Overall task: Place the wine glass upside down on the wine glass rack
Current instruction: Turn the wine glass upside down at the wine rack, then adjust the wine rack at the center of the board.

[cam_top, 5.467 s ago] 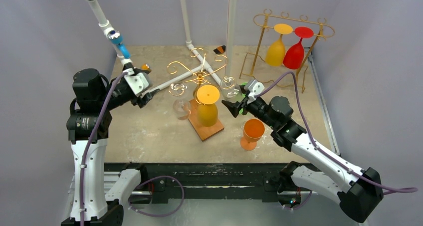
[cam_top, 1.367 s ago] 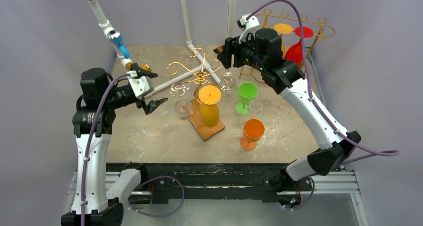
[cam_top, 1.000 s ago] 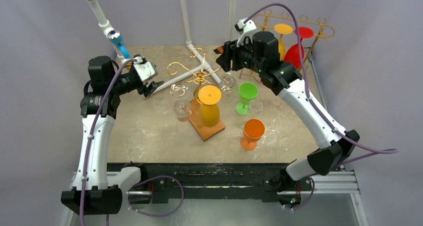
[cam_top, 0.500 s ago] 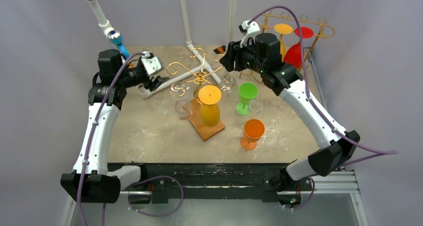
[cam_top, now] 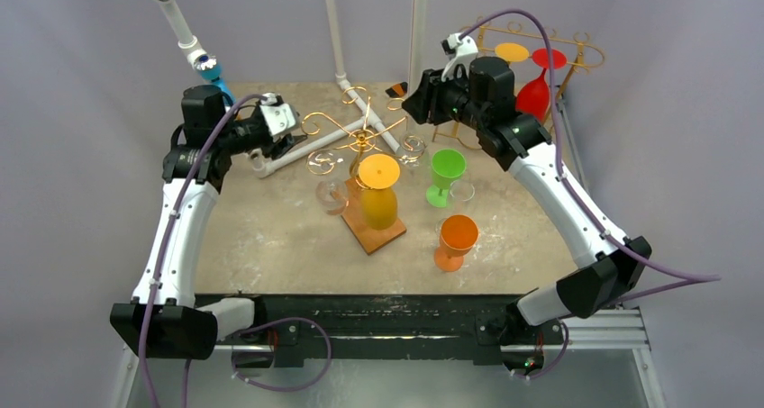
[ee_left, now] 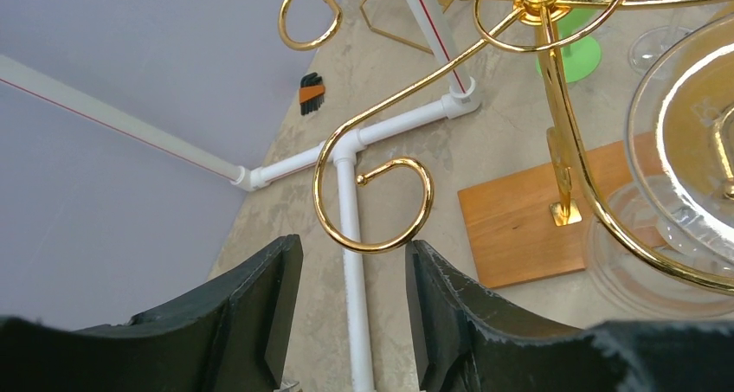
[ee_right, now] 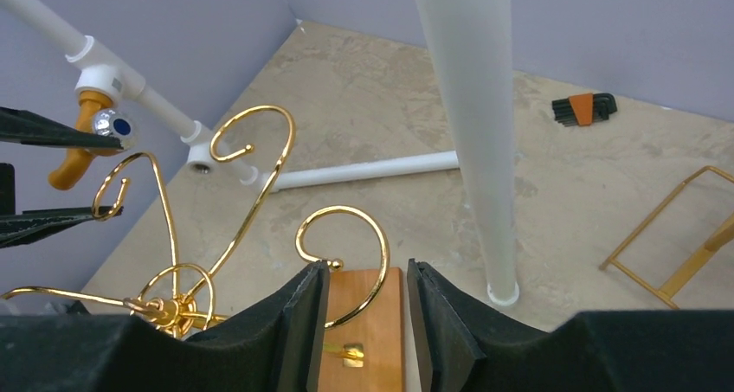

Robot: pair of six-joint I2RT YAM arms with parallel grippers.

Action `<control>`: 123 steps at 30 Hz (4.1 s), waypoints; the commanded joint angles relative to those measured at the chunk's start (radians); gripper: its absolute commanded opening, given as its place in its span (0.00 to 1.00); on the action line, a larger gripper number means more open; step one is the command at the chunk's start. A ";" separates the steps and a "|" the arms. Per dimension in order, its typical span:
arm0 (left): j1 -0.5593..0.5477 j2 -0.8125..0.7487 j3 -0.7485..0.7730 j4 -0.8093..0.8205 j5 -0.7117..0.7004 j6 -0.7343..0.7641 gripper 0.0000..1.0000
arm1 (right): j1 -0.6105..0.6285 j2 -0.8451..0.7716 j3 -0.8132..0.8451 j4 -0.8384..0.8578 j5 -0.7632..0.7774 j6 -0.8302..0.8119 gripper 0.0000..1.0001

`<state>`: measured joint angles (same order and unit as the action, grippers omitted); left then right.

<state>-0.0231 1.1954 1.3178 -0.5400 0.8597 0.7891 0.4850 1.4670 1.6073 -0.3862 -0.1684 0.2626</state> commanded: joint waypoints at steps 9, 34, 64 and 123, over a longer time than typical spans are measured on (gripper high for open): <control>-0.026 0.048 0.069 0.050 0.027 0.061 0.49 | -0.008 0.000 -0.054 0.071 -0.104 0.077 0.31; -0.055 0.028 0.091 -0.042 -0.020 0.109 0.47 | -0.009 -0.077 -0.164 0.154 -0.123 0.193 0.00; -0.094 0.165 0.211 0.046 -0.065 0.050 0.38 | 0.065 -0.097 -0.203 0.167 -0.149 0.275 0.00; -0.161 0.188 0.369 0.063 -0.567 0.123 1.00 | 0.127 -0.244 -0.290 0.102 -0.020 0.300 0.38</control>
<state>-0.1795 1.4319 1.6424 -0.5007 0.3515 0.9478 0.5808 1.2301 1.2758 -0.2058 -0.1165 0.5716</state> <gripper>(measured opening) 0.995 0.358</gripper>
